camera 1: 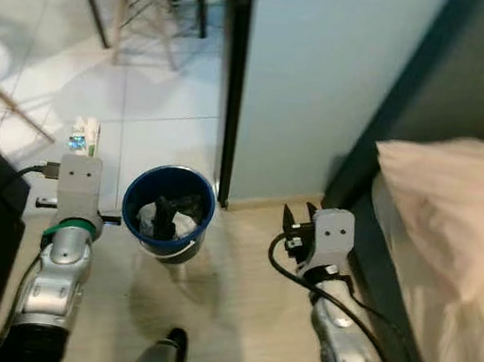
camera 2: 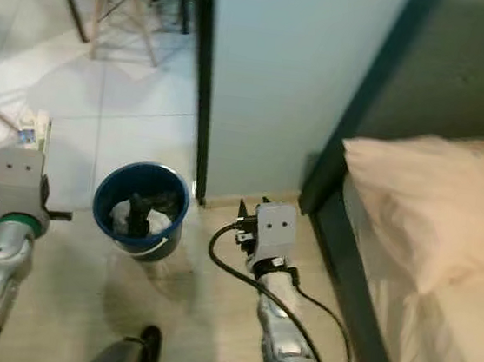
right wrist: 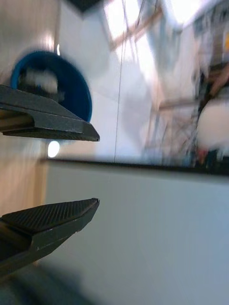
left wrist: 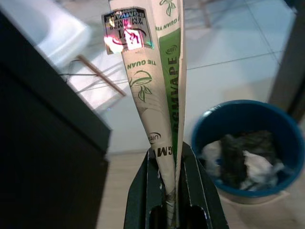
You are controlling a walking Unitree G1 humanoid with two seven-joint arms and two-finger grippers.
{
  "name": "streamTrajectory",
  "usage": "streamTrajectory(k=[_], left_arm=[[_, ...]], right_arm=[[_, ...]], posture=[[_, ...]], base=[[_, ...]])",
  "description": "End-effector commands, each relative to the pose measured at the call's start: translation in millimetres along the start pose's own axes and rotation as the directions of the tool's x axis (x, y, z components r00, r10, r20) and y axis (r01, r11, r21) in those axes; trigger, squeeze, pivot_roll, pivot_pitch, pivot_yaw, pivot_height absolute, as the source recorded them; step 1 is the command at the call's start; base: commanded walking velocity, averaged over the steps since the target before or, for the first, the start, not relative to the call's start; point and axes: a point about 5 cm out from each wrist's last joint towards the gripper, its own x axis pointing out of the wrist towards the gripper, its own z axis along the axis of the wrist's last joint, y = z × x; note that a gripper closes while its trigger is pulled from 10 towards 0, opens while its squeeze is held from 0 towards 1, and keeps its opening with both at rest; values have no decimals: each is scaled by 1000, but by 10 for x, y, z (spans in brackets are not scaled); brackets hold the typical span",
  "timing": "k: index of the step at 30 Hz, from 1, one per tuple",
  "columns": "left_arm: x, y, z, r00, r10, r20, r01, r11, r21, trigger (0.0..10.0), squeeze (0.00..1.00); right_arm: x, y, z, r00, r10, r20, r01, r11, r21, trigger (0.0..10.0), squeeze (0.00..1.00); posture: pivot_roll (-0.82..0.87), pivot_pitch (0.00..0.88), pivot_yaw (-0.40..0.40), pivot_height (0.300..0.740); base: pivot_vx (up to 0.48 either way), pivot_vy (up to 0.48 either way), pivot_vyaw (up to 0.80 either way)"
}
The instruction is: Clean up the room
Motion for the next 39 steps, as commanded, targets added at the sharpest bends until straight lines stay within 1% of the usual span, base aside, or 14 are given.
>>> streamTrajectory(k=[1, 13, 18, 39], left_arm=[[-28, -24, -55, 1000, -8, -21, 8, 1000, 3, 10000, 0], [-27, -24, -59, 1000, -3, -25, 3, 1000, 9, 10000, 0], [-31, -31, -57, 1000, -4, -22, 4, 1000, 12, 10000, 0], [1, -81, -41, 1000, -18, -17, 18, 1000, 16, 10000, 0]], right_arm=[[-73, -34, -91, 999, -11, -42, 11, 1000, 5, 10000, 0], [-74, -26, -86, 999, -5, -38, 5, 1000, 12, 10000, 0], [-68, -26, -67, 1000, -16, -27, 16, 1000, 8, 10000, 0], [-62, -44, -69, 999, -19, -32, 18, 1000, -3, 10000, 0]], posture=[[-8, 72, 34, 707], [-9, 72, 33, 707], [-10, 72, 33, 707], [-17, 68, 33, 707]], base=[[0, 0, 750], [0, 0, 744], [281, 0, 0], [480, 0, 0]])
